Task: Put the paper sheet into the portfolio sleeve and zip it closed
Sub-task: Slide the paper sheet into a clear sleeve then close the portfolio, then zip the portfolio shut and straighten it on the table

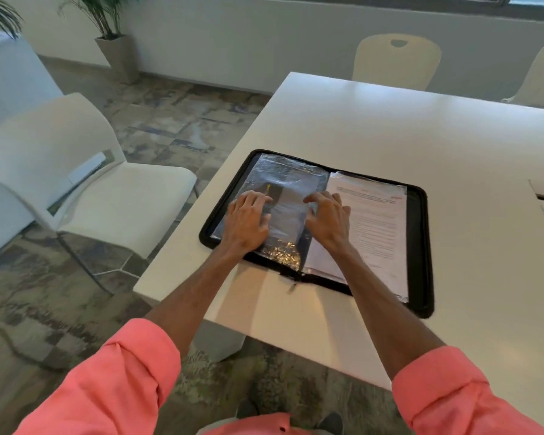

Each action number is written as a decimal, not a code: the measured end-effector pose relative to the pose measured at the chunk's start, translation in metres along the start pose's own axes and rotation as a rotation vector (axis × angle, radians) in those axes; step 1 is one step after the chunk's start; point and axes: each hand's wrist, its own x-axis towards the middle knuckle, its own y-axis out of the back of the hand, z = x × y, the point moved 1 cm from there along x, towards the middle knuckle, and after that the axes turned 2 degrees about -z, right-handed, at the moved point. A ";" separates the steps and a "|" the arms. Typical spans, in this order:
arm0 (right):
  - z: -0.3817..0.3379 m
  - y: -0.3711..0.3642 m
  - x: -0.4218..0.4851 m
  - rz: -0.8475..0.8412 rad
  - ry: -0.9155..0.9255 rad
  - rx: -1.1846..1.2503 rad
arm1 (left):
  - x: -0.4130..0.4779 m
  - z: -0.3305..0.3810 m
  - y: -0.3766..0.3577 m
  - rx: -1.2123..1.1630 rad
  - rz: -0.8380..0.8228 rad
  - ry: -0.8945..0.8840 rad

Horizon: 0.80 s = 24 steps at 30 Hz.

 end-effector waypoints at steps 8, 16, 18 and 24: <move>-0.059 -0.048 -0.001 -0.006 -0.075 -0.011 | -0.008 -0.055 0.038 0.010 -0.029 0.223; -0.097 -0.057 -0.004 -0.064 -0.067 -0.011 | -0.004 -0.075 0.052 -0.147 -0.083 0.340; -0.100 -0.059 -0.004 -0.076 -0.077 -0.009 | -0.001 -0.074 0.062 -0.207 -0.060 0.333; -0.111 -0.052 -0.006 -0.042 -0.062 -0.024 | 0.010 -0.060 0.096 -0.291 0.000 0.322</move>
